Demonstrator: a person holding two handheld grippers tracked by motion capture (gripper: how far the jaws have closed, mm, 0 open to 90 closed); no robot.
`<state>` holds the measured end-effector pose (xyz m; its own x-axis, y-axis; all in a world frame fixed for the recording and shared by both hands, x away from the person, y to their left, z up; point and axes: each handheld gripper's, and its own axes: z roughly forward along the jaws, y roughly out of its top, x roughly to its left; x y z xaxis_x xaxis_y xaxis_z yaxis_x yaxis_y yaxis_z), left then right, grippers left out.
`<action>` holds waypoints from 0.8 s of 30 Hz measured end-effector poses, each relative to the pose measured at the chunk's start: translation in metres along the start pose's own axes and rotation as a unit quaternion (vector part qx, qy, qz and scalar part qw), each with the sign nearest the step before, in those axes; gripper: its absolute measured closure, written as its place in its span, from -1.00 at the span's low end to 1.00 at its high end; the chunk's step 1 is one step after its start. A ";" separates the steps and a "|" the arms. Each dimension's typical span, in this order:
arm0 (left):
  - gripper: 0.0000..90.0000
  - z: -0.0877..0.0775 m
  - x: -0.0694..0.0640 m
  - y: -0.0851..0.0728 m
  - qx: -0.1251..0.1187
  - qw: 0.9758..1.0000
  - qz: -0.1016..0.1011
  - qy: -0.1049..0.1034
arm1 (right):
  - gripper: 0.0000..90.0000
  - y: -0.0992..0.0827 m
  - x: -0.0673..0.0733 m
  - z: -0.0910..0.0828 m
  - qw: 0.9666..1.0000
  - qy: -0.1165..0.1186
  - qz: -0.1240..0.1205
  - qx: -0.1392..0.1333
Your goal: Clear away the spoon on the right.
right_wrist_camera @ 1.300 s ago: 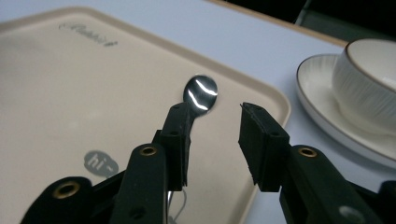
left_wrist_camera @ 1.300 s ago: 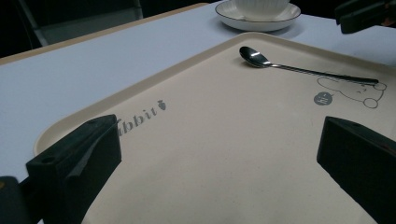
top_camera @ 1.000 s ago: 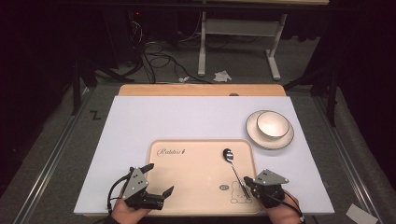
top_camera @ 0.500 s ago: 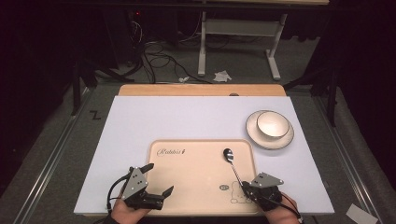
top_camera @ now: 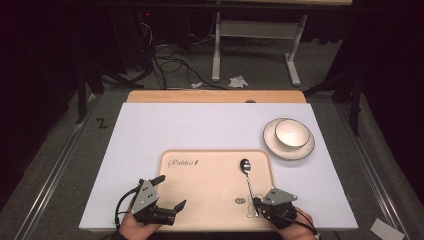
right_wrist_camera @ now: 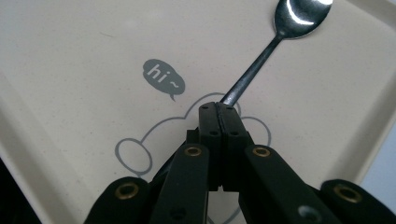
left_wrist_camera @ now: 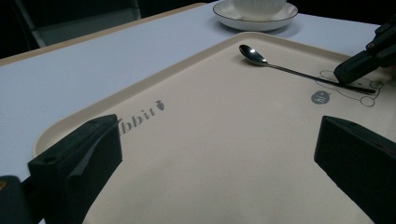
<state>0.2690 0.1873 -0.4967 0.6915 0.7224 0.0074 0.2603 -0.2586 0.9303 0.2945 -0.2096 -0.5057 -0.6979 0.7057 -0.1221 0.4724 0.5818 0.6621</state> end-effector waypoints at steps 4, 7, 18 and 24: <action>-0.97 0.000 0.000 0.000 0.000 1.000 0.000 0.000 | 1.00 0.001 0.004 0.001 1.000 0.009 -0.008 -0.001; -0.96 0.000 0.000 0.000 0.001 1.000 0.001 -0.001 | 1.00 0.003 0.008 0.001 1.000 0.014 -0.014 -0.003; -0.96 0.001 -0.001 0.000 0.002 1.000 0.001 -0.003 | 1.00 0.005 0.017 0.003 0.999 0.025 -0.027 -0.004; -0.96 0.001 -0.001 0.000 0.002 1.000 0.001 -0.003 | 1.00 0.007 0.021 0.005 0.999 0.030 -0.038 -0.007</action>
<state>0.2688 0.1866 -0.4972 0.6963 0.7177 0.0060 0.2618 -0.2619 0.9289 0.2855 -0.1884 -0.5068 -0.7624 0.6344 -0.1276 0.4103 0.6265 0.6627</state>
